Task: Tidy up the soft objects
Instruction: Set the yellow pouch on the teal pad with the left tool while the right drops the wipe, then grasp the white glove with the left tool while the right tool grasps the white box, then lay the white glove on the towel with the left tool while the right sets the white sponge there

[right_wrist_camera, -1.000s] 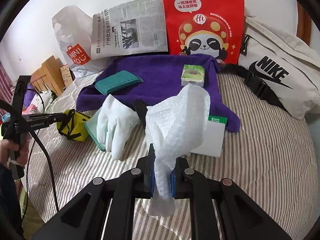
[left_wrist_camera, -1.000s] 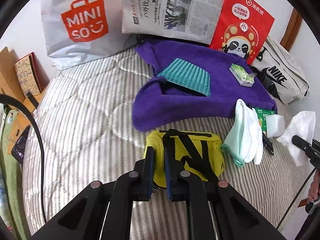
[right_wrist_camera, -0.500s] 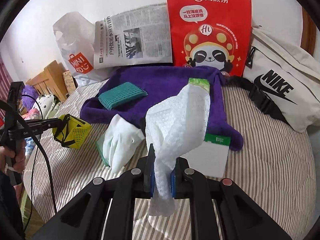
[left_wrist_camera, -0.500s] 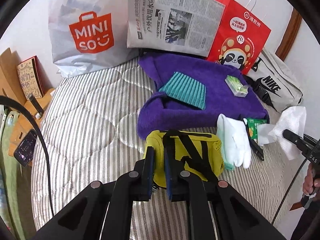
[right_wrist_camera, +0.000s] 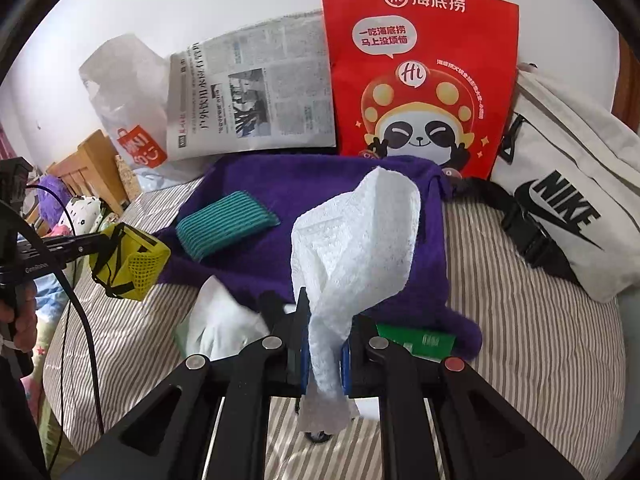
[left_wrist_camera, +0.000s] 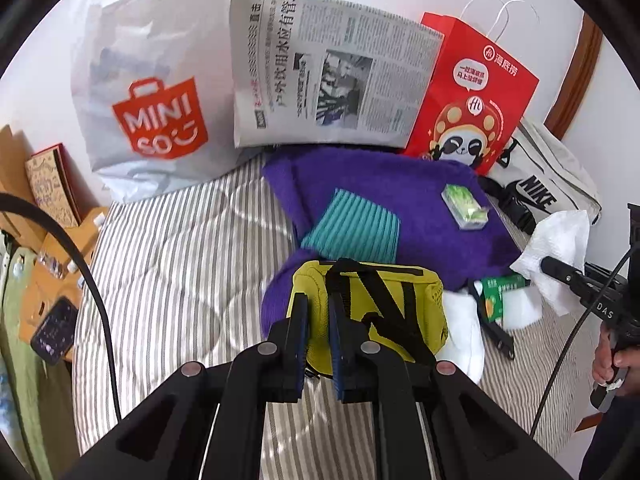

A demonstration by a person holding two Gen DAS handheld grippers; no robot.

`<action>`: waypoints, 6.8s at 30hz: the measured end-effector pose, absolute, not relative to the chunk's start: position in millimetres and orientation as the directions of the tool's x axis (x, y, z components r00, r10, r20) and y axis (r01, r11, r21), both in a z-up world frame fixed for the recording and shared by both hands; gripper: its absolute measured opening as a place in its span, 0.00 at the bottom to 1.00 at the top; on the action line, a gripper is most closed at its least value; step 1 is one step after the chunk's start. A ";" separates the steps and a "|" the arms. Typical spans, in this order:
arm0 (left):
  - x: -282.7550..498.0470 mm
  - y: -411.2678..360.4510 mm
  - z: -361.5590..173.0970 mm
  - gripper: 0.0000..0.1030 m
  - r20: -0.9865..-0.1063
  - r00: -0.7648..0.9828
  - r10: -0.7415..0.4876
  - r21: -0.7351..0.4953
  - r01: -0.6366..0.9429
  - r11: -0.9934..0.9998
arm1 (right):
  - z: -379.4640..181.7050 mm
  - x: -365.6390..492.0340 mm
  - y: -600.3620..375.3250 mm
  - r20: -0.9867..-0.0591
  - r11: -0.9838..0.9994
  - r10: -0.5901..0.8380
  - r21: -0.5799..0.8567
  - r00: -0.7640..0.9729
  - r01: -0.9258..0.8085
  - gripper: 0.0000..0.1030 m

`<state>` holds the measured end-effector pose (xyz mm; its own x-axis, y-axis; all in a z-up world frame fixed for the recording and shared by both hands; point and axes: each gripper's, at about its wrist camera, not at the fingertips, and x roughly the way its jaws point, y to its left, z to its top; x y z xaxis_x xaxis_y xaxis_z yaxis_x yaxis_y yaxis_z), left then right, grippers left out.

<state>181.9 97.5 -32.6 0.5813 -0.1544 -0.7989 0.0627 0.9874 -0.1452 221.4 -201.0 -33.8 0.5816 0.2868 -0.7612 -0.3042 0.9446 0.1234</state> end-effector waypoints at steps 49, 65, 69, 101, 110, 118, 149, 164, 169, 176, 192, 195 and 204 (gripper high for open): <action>356.1 45.8 -91.9 0.11 -0.849 0.520 -0.094 -0.067 0.071 0.995 | -118.1 308.1 -197.5 -0.873 0.943 0.211 0.064 0.439 -0.327 0.58; 328.8 47.3 -79.5 0.52 -0.856 0.512 -0.068 -0.043 0.061 0.997 | -89.0 287.8 -221.6 -0.833 0.965 0.197 0.070 0.517 -0.254 0.74; 313.7 46.3 -62.5 0.52 -0.848 0.526 -0.069 -0.042 0.064 0.997 | -73.9 275.3 -224.3 -0.817 0.966 0.203 0.078 0.539 -0.245 0.74; 198.5 -35.1 -106.6 0.68 -0.865 0.420 -0.275 -0.153 0.302 0.941 | -59.8 140.4 -265.9 -0.807 0.983 0.186 0.156 0.561 -0.101 0.74; 203.9 -56.2 -123.8 0.64 -0.877 0.412 -0.247 -0.108 0.332 0.937 | -72.3 138.2 -261.5 -0.819 0.981 0.192 0.164 0.540 -0.100 0.74; 191.0 -62.8 -121.2 0.16 -0.861 0.466 -0.204 -0.022 0.367 0.930 | -79.3 141.2 -264.2 -0.825 0.981 0.191 0.171 0.532 -0.086 0.74; 176.6 -19.2 -122.2 0.20 -0.861 0.498 -0.108 0.058 0.307 0.950 | -129.4 212.5 -226.1 -0.846 0.996 0.093 0.084 0.525 -0.042 0.83; 171.4 5.7 -111.9 0.16 -0.845 0.471 -0.252 -0.127 0.281 0.951 | -94.8 184.6 -236.7 -0.802 0.990 0.139 0.099 0.580 -0.101 0.79; 166.9 18.3 -99.5 0.15 -0.823 0.487 -0.294 -0.178 0.272 0.946 | -90.4 178.1 -240.1 -0.798 0.989 0.149 0.108 0.584 -0.104 0.79; 163.8 36.4 -81.1 0.15 -0.805 0.509 -0.306 -0.208 0.241 0.948 | -81.6 176.3 -235.7 -0.791 0.985 0.170 0.120 0.587 -0.123 0.79; 179.5 46.4 -44.1 0.15 -0.782 0.560 -0.273 -0.190 0.203 0.961 | -37.9 201.1 -222.5 -0.759 0.977 0.204 0.117 0.619 -0.179 0.79; 189.5 50.3 -41.7 0.15 -0.784 0.561 -0.266 -0.192 0.187 0.963 | -33.9 214.1 -220.4 -0.759 0.976 0.209 0.119 0.617 -0.184 0.79; 227.4 58.3 -42.5 0.15 -0.799 0.554 -0.235 -0.179 0.154 0.972 | -23.6 262.8 -203.9 -0.752 0.974 0.209 0.103 0.625 -0.202 0.79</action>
<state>227.4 58.3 -42.5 0.5539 -0.2351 -0.7987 0.1539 0.9717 -0.1794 262.8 -203.9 -23.6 0.6248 0.2090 -0.7523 -0.2020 0.9740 0.1029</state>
